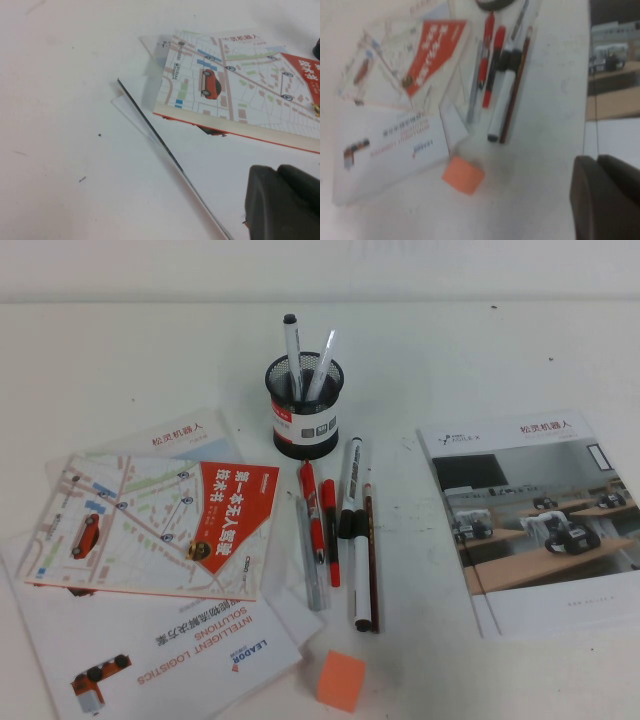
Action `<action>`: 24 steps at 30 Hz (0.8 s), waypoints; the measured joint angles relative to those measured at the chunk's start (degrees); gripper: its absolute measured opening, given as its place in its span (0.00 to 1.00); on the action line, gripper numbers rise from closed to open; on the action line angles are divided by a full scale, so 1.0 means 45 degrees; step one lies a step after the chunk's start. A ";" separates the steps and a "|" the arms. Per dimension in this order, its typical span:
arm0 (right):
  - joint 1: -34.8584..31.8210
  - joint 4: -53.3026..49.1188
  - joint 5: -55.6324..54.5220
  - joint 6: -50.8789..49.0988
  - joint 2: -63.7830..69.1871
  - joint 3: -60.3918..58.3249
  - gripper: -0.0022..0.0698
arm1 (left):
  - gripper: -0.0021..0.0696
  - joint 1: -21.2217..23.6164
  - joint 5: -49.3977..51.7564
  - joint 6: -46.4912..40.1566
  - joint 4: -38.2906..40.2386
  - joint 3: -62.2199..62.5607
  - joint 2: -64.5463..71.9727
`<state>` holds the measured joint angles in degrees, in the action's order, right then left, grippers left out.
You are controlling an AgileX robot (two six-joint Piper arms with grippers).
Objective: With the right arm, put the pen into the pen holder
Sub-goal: Pick up the pen on the table
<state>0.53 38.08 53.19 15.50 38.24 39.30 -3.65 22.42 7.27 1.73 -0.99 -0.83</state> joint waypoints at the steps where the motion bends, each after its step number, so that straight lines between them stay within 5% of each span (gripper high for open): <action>1: 0.0000 -0.0185 0.0462 0.0030 0.0836 0.0611 0.00 | 0.03 0.0000 0.0000 0.0000 0.0000 0.0000 0.0000; 7: 0.0545 -0.1583 0.2626 -0.0420 0.4423 0.3577 0.00 | 0.03 0.0000 0.0000 0.0000 0.0000 0.0000 0.0000; 18: 0.6362 -0.9686 0.3794 -0.5806 0.9913 0.7645 0.00 | 0.03 0.0000 0.0000 0.0000 0.0000 0.0000 0.0000; 24: 0.7258 -1.0009 0.3794 -0.6286 1.2453 0.9651 0.00 | 0.03 0.0000 0.0000 0.0000 0.0000 0.0000 0.0000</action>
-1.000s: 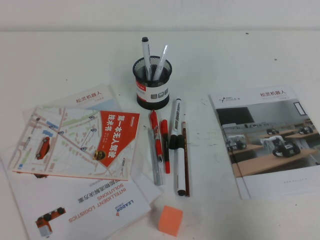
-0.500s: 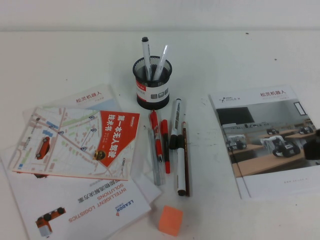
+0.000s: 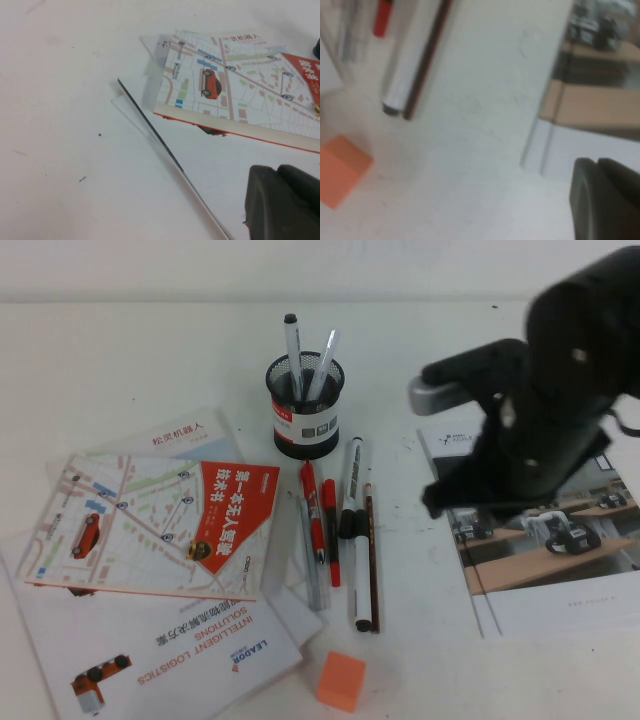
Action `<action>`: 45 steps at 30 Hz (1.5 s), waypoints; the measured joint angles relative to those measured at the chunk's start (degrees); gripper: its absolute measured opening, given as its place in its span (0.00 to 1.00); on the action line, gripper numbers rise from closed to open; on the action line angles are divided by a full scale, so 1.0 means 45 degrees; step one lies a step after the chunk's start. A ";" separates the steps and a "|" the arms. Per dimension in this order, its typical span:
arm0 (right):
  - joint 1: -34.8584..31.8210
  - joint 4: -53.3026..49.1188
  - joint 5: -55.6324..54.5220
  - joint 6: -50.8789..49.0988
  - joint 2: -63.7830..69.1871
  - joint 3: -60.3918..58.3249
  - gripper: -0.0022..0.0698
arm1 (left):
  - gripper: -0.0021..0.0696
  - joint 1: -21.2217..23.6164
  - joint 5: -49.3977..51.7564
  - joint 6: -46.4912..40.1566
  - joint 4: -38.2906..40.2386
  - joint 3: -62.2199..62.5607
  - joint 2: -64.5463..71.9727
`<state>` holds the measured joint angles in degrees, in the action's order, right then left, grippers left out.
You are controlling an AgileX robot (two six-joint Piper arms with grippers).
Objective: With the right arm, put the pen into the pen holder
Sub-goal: Pick up the pen on the table
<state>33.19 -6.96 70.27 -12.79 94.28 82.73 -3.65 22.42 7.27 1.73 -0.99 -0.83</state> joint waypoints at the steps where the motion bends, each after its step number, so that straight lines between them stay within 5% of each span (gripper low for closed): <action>1: 0.0011 0.0184 0.0000 0.0077 0.0394 0.0346 0.00 | 0.03 0.0000 0.0000 0.0000 0.0000 0.0000 0.0000; 18: 0.0929 0.1811 -0.0030 -0.0091 0.5189 0.3529 0.00 | 0.03 0.0000 0.0000 0.0000 0.0000 0.0000 0.0000; 38: 0.0856 0.2830 -0.0030 -0.1581 0.5529 0.3706 0.00 | 0.03 0.0000 0.0000 0.0000 0.0000 0.0000 0.0000; 45: 0.0856 0.2795 -0.0046 -0.2162 0.5874 0.3729 0.20 | 0.03 0.0000 0.0000 0.0000 0.0000 0.0000 0.0000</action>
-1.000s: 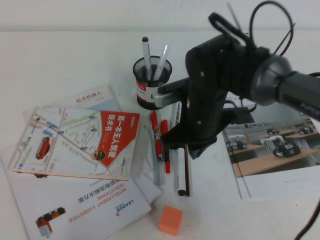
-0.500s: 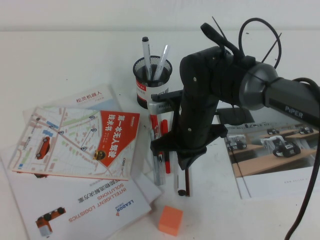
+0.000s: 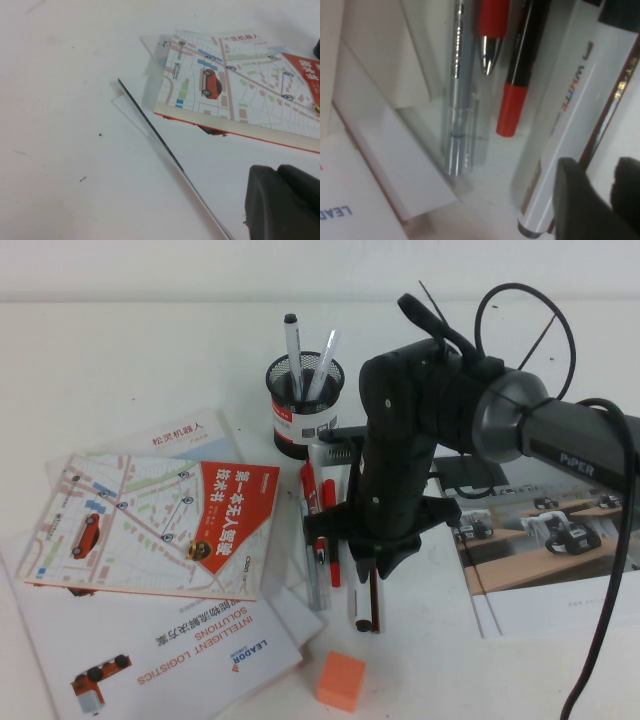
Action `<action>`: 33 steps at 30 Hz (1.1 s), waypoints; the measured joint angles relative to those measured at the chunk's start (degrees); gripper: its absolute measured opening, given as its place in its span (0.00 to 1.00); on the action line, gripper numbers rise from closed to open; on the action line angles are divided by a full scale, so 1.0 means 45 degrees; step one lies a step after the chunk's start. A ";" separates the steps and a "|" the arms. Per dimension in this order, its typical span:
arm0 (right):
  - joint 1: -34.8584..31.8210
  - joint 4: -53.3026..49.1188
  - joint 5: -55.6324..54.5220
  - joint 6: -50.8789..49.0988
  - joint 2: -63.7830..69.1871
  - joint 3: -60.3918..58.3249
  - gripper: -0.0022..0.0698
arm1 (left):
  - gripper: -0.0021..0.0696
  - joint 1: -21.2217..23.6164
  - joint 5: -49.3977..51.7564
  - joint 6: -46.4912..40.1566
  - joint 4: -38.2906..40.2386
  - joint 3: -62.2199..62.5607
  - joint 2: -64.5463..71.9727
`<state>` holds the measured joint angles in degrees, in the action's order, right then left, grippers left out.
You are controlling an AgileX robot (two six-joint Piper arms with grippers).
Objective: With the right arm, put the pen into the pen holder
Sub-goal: Pick up the pen on the table
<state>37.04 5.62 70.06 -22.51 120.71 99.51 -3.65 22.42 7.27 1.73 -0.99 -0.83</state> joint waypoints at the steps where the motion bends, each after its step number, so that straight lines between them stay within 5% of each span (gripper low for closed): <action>1: 0.0000 0.0000 0.0000 -0.0011 0.0032 0.0000 0.25 | 0.03 0.0000 0.0000 0.0000 0.0000 0.0000 0.0000; 6: 0.0000 0.0165 -0.0355 -0.0030 0.0090 0.0000 0.38 | 0.03 0.0000 0.0000 0.0000 0.0000 0.0000 0.0000; 19: 0.0476 -0.0840 -0.0639 -0.0338 0.0864 0.0530 0.39 | 0.03 0.0000 0.0000 0.0000 0.0000 0.0000 0.0000; 27: 0.0633 -0.1169 -0.0396 -0.0384 0.1425 0.1642 0.18 | 0.03 0.0000 0.0000 0.0000 0.0000 0.0000 0.0000; 33: 0.0633 -0.1655 -0.0189 -0.0384 0.1506 0.1811 0.18 | 0.03 0.0000 0.0000 0.0000 0.0000 0.0000 0.0000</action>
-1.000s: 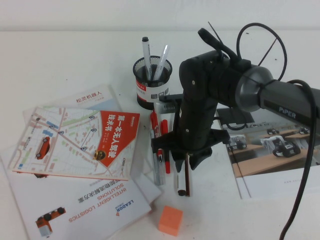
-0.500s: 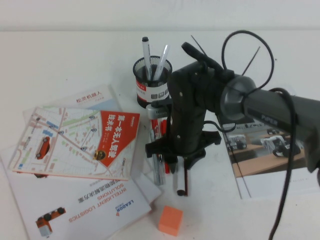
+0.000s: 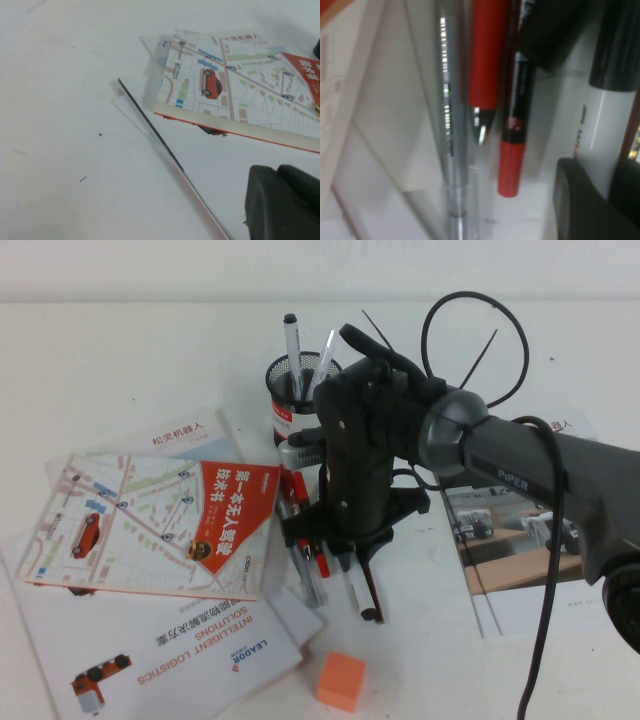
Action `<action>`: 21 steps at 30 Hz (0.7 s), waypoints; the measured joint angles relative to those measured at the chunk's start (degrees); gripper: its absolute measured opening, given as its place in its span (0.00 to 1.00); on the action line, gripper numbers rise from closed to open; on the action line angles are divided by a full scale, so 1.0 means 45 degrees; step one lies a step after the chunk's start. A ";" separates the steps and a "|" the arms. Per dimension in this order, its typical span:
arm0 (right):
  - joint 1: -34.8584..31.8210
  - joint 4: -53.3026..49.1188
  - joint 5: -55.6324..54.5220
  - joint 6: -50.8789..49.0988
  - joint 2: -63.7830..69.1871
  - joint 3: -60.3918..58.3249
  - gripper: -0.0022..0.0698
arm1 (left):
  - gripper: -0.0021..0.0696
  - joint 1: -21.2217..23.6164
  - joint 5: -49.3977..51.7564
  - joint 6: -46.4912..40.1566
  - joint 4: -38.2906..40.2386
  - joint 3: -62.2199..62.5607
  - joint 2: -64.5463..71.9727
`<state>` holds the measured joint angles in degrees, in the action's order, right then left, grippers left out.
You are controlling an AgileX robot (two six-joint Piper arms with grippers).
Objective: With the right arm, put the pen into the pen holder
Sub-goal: Pick up the pen on the table
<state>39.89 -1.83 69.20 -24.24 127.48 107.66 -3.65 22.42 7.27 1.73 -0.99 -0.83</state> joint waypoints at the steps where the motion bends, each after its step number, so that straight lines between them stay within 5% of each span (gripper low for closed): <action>1: 0.0000 -0.0091 0.0033 0.0000 0.0003 0.0000 0.18 | 0.03 0.0000 0.0000 0.0000 0.0000 0.0000 0.0000; 13: 0.0009 -0.0267 0.0111 -0.0022 0.0133 0.0069 0.24 | 0.03 0.0000 0.0000 0.0000 0.0000 0.0000 0.0000; 21: 0.0028 -0.0910 0.0138 -0.0240 0.0083 0.0118 0.19 | 0.03 0.0000 0.0000 0.0000 0.0000 0.0000 0.0000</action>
<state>40.01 -5.92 69.83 -25.32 127.86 108.19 -3.65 22.42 7.27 1.73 -0.99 -0.83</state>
